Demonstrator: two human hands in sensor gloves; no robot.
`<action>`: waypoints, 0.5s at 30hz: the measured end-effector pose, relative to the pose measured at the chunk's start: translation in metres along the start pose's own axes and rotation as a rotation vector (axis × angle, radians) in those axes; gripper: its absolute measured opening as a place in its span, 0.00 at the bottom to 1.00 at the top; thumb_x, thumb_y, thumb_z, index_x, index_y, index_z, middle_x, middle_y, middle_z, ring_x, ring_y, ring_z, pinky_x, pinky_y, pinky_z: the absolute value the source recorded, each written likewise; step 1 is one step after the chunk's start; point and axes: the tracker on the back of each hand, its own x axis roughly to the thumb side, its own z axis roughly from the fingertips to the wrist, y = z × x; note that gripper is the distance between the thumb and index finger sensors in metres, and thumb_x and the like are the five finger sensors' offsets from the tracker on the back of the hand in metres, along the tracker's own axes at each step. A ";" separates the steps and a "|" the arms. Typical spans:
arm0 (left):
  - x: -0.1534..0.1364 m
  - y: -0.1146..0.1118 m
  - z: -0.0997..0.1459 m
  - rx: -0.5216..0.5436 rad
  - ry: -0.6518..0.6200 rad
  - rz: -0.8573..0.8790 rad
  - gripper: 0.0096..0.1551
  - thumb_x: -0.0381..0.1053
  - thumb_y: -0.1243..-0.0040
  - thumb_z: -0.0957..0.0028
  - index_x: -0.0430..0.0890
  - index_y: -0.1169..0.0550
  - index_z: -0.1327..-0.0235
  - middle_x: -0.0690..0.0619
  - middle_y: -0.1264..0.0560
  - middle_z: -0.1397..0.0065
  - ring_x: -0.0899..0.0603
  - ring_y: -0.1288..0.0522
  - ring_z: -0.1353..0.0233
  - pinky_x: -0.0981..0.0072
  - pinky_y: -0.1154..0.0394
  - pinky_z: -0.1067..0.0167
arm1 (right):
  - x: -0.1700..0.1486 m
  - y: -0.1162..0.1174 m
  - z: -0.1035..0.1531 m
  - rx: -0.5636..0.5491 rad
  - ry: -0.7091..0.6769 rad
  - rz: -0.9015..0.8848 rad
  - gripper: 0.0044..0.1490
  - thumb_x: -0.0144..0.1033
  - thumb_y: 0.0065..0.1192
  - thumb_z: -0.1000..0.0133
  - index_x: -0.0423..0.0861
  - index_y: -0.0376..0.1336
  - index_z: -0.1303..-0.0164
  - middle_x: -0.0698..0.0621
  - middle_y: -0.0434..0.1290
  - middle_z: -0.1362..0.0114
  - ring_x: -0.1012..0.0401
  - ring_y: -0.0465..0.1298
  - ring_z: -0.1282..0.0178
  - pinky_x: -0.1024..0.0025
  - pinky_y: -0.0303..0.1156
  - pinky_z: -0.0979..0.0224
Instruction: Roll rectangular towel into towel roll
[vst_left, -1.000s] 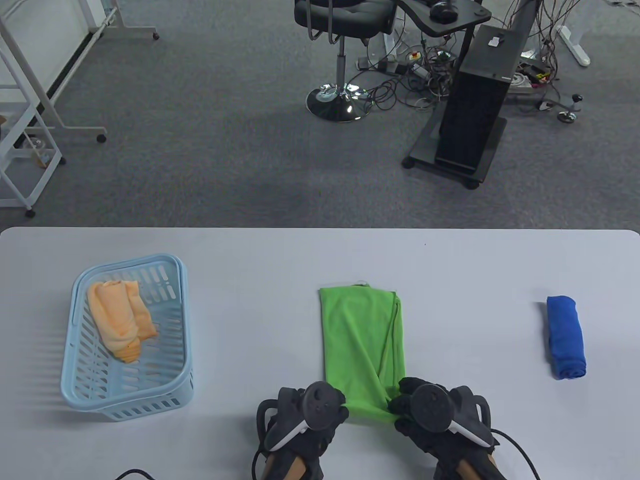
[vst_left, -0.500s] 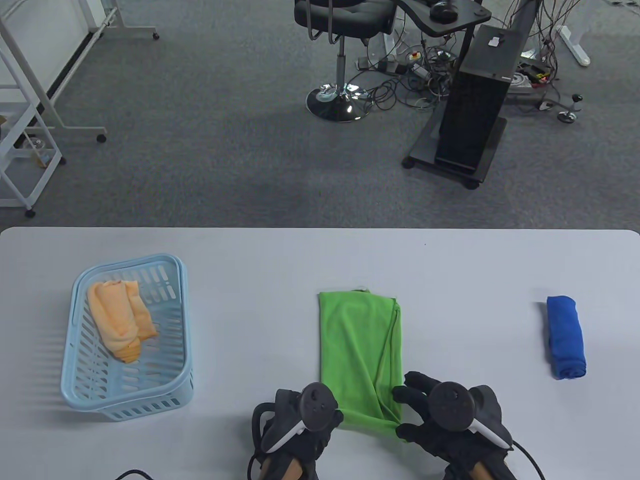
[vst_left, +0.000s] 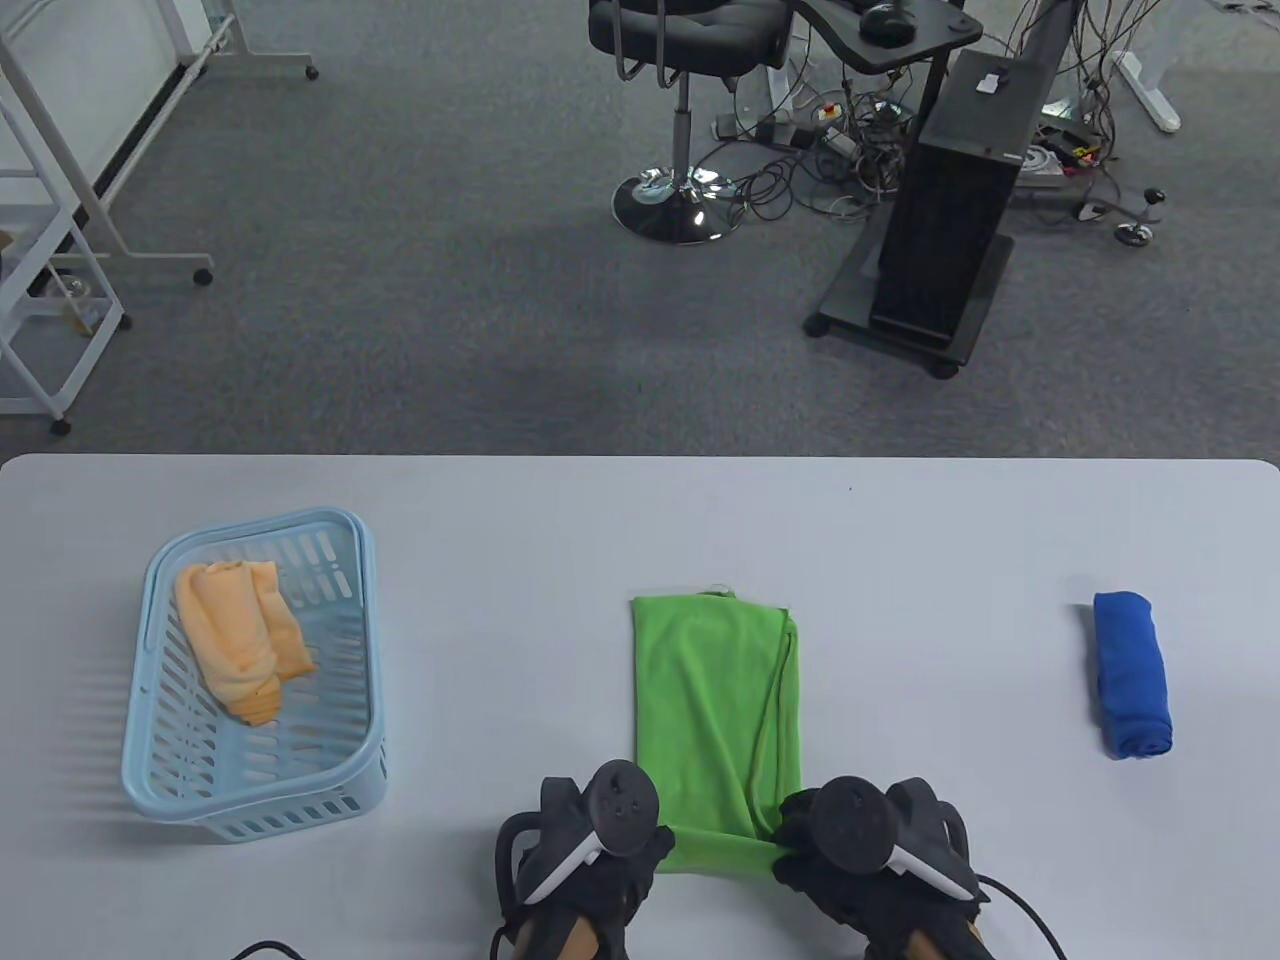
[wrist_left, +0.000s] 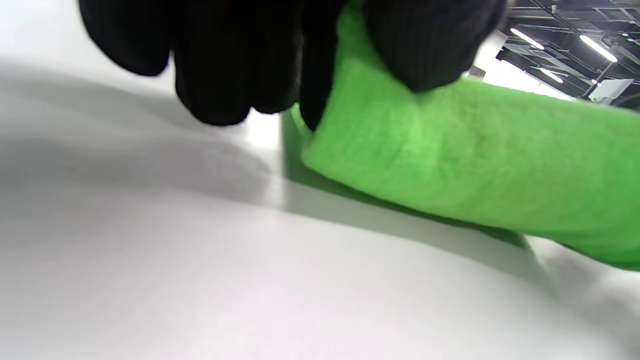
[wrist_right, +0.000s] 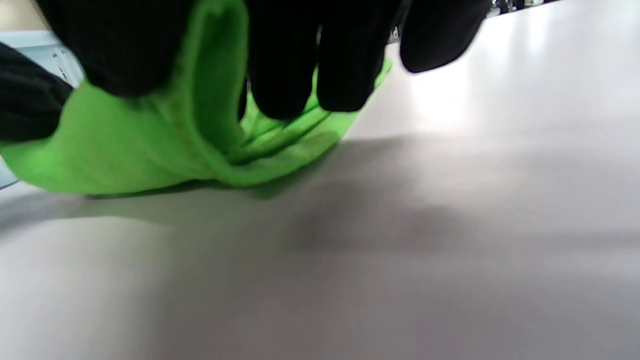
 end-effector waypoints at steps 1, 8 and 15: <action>0.002 -0.001 0.000 -0.015 -0.006 -0.003 0.28 0.59 0.41 0.56 0.39 0.11 0.63 0.39 0.27 0.28 0.33 0.24 0.34 0.34 0.33 0.38 | -0.002 -0.003 0.001 -0.020 0.008 -0.003 0.30 0.50 0.63 0.61 0.48 0.76 0.54 0.51 0.72 0.33 0.51 0.73 0.30 0.42 0.63 0.27; 0.018 -0.012 -0.005 0.053 -0.008 -0.245 0.28 0.62 0.40 0.57 0.42 0.10 0.66 0.40 0.32 0.24 0.32 0.31 0.29 0.34 0.38 0.34 | -0.010 -0.011 0.006 -0.160 0.090 0.041 0.39 0.52 0.64 0.62 0.49 0.68 0.40 0.48 0.65 0.28 0.50 0.70 0.28 0.41 0.62 0.27; 0.020 -0.014 -0.009 0.101 0.027 -0.288 0.28 0.64 0.40 0.58 0.43 0.10 0.69 0.40 0.30 0.25 0.32 0.29 0.30 0.35 0.36 0.35 | 0.012 -0.017 0.014 -0.306 -0.103 -0.026 0.29 0.42 0.68 0.62 0.54 0.72 0.48 0.55 0.67 0.29 0.52 0.68 0.27 0.42 0.61 0.25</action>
